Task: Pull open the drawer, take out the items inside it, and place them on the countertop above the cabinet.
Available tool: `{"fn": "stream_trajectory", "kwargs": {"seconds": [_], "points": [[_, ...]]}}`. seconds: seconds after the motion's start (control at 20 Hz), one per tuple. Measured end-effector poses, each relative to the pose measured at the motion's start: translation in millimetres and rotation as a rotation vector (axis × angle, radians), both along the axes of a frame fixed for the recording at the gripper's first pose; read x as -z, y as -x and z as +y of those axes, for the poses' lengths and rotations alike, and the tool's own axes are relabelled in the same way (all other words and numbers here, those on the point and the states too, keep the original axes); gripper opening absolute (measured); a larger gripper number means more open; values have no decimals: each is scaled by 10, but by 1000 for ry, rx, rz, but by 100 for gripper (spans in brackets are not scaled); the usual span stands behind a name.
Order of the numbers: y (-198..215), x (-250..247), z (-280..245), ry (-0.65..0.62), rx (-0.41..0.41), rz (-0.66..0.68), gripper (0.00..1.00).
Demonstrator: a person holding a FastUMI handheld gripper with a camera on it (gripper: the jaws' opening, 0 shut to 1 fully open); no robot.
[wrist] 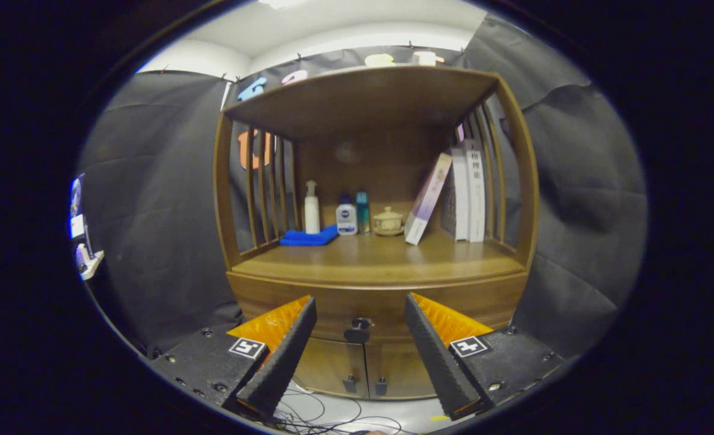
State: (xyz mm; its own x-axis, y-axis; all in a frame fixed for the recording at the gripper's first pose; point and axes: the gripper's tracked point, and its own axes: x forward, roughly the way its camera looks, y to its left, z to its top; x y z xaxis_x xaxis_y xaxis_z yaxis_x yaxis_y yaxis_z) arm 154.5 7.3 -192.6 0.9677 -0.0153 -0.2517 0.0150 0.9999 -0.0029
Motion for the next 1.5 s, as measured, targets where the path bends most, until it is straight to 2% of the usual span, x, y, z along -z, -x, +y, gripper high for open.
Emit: {"fn": "stream_trajectory", "kwargs": {"seconds": [0.25,0.4,0.7,0.9,0.95,1.15,1.5], "points": [[-438,627,-49,24,21,114,95],[-662,836,-89,33,43,140,92],[-912,1113,-110,26,90,167,74],[-914,1128,-59,-17,115,146,59],[-920,1140,-80,-17,121,147,52],[-884,1155,-74,-56,136,170,42],[-395,1151,-23,-48,109,183,40]]}}
